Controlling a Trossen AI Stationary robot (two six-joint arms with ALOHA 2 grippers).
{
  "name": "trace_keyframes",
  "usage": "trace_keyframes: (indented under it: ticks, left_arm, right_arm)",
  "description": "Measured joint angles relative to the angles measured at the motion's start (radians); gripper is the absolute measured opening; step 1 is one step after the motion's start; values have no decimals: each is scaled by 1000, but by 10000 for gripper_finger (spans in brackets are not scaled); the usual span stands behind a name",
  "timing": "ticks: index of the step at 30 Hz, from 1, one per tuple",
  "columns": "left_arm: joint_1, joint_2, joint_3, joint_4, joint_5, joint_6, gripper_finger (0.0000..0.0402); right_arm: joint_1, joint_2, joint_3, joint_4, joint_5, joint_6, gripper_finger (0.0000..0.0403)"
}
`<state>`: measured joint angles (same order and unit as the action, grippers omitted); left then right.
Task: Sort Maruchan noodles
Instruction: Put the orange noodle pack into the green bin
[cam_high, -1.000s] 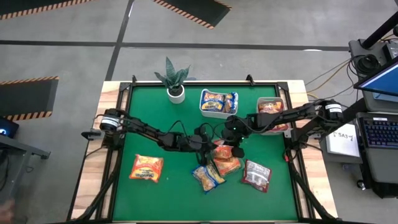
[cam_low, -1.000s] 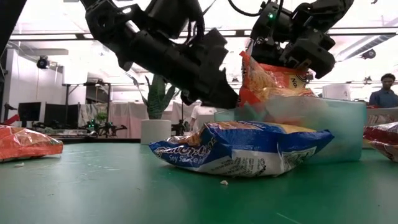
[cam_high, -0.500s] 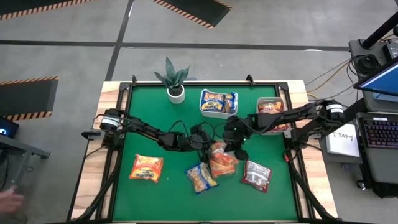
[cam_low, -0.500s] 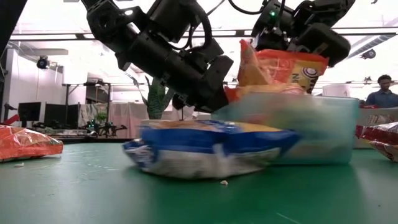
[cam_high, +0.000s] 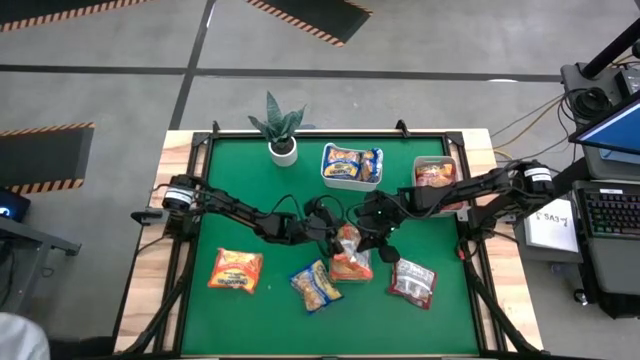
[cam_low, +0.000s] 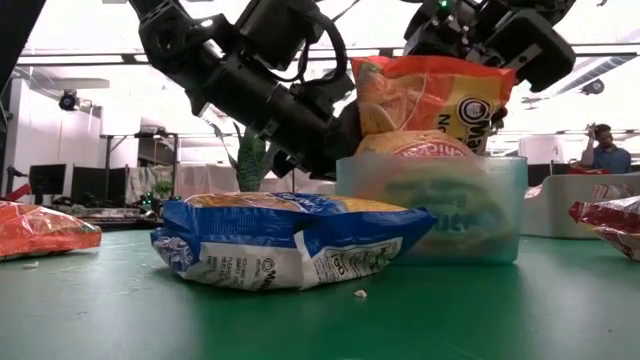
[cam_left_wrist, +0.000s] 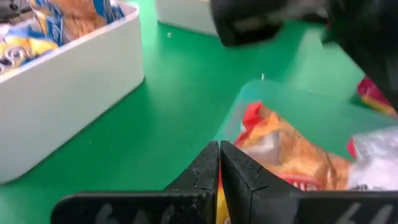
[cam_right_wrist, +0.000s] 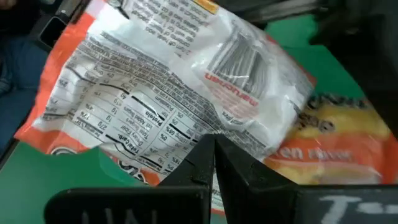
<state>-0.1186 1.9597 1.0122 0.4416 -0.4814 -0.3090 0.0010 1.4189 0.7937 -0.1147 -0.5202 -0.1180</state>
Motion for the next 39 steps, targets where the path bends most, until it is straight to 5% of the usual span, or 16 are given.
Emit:
trace_keyframes:
  ticks: [12,20,33,39]
  left_arm:
    - [-12,-97,0,54,-13,124,0]
    - [-105,-207,0,35,92,256,0]
    - [-180,-164,1,-65,95,101,0]
    - [-196,-220,1,-67,74,104,0]
  right_arm:
    - [37,8,-3,-72,238,-15,9]
    - [40,-42,-3,-74,262,-9,9]
    - [124,-221,-3,-88,386,43,9]
    - [200,-307,-4,-135,548,97,9]
